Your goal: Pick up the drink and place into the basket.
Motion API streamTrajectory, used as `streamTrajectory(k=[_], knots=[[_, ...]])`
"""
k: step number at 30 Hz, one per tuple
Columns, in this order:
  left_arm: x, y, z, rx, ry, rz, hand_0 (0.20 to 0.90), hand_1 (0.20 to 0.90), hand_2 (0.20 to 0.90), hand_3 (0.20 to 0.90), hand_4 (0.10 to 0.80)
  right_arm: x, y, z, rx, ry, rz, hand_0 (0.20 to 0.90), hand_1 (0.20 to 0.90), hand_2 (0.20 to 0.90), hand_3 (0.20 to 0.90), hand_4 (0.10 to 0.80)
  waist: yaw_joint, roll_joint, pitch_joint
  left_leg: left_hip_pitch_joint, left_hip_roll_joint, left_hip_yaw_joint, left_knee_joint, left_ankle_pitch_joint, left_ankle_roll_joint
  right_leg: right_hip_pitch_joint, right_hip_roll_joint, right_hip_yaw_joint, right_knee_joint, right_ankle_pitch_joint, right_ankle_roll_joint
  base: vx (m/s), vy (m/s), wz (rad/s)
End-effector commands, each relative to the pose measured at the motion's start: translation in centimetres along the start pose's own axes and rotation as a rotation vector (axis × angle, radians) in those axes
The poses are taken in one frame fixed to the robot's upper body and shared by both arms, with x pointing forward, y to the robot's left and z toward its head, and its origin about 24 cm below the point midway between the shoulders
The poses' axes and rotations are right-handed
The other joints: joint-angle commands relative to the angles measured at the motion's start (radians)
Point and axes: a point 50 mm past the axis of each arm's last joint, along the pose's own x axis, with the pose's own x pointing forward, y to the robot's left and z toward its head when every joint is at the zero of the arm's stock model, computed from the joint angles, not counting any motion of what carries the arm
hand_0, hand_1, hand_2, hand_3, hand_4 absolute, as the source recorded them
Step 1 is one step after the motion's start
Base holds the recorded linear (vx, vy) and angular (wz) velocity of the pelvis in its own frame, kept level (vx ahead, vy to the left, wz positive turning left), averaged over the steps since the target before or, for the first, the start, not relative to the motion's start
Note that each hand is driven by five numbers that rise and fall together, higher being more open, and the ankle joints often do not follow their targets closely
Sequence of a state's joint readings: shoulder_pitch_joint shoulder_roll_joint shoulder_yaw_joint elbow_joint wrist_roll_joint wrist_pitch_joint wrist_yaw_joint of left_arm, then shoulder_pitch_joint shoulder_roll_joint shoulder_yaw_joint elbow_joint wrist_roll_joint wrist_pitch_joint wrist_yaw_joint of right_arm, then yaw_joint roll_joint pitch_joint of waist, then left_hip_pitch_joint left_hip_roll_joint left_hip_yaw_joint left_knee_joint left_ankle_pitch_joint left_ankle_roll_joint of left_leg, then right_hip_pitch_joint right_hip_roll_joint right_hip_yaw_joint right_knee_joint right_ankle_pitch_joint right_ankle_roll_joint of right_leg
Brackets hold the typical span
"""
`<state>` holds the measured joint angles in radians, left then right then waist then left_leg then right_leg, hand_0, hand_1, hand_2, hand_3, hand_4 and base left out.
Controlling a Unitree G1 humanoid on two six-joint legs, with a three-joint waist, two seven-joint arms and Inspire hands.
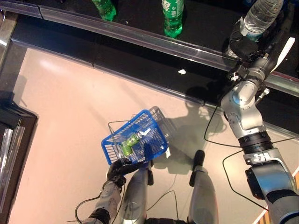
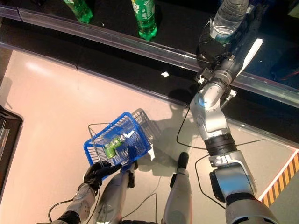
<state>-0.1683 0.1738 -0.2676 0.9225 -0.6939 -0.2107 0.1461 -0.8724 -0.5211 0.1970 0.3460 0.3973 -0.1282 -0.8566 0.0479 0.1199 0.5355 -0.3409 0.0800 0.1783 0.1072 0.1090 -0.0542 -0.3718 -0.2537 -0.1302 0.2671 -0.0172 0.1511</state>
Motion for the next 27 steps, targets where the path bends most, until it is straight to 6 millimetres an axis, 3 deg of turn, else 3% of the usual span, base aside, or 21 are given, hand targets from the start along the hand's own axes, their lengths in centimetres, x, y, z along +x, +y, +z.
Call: streamTrajectory(k=[1,6,8,9,11,18,27], knots=[[-0.9,2.0,-0.6,0.018,-0.01,0.033,0.3,0.3,0.3,0.2,0.1,3.6,0.3,7.9,0.103,-0.274,-0.012,0.9,0.9,0.9,0.9,0.8,0.02,0.017,-0.015,-0.059,-0.031,-0.096,0.163,-0.106,-0.013,-0.064,0.034,-0.04,0.005,0.034,-0.086,0.026,-0.007,0.04],[-0.9,2.1,-0.5,0.026,-0.005,0.025,0.3,0.3,0.3,0.2,0.1,4.8,-0.2,7.8,0.084,-0.248,-0.044,0.9,0.9,0.9,0.9,0.8,0.026,0.022,-0.015,-0.063,-0.035,-0.102,0.167,-0.107,-0.011,-0.07,0.034,-0.04,0.011,0.031,-0.088,0.021,-0.007,0.06],[-0.8,2.1,-0.4,0.024,-0.008,0.023,0.3,0.3,0.3,0.2,0.1,5.1,-0.4,7.8,0.081,-0.239,-0.053,0.742,0.742,0.742,0.716,0.616,0.027,0.023,-0.015,-0.068,-0.036,-0.103,0.164,-0.1,-0.009,-0.075,0.034,-0.039,0.009,0.037,-0.089,-0.001,0.0,0.02],[-0.9,2.1,-0.5,0.022,-0.008,0.019,0.3,0.3,0.3,0.2,0.1,5.5,-0.6,7.7,0.074,-0.227,-0.061,0.552,0.552,0.552,0.494,0.394,0.028,0.025,-0.015,-0.066,-0.036,-0.103,0.168,-0.107,-0.009,-0.074,0.034,-0.039,0.015,0.029,-0.089,0.0,0.0,0.0],[-1.0,2.1,-0.5,0.023,-0.011,0.016,0.3,0.3,0.3,0.2,0.1,5.9,-0.9,7.7,0.067,-0.224,-0.069,0.3,0.3,0.3,0.2,0.1,0.03,0.026,-0.015,-0.071,-0.037,-0.105,0.171,-0.108,-0.009,-0.08,0.033,-0.038,0.019,0.028,-0.089,0.0,0.0,0.0],[-0.9,2.5,-0.1,0.02,-0.022,0.005,0.3,0.3,0.3,0.2,0.1,7.4,-1.5,8.1,0.006,-0.225,-0.069,0.3,0.3,0.3,0.2,0.1,0.039,0.032,-0.015,-0.082,-0.043,-0.109,0.175,-0.109,-0.004,-0.091,0.03,-0.041,0.026,0.026,-0.091,0.0,0.0,0.0],[-1.0,2.3,1.6,-0.003,-0.108,-0.018,0.3,0.3,0.3,0.2,0.1,7.9,-2.0,9.3,0.021,-0.27,-0.076,0.3,0.3,0.3,0.2,0.1,0.047,0.03,-0.015,-0.086,-0.046,-0.11,0.176,-0.112,0.0,-0.093,0.033,-0.048,0.03,0.021,-0.092,-0.046,0.001,0.02]])
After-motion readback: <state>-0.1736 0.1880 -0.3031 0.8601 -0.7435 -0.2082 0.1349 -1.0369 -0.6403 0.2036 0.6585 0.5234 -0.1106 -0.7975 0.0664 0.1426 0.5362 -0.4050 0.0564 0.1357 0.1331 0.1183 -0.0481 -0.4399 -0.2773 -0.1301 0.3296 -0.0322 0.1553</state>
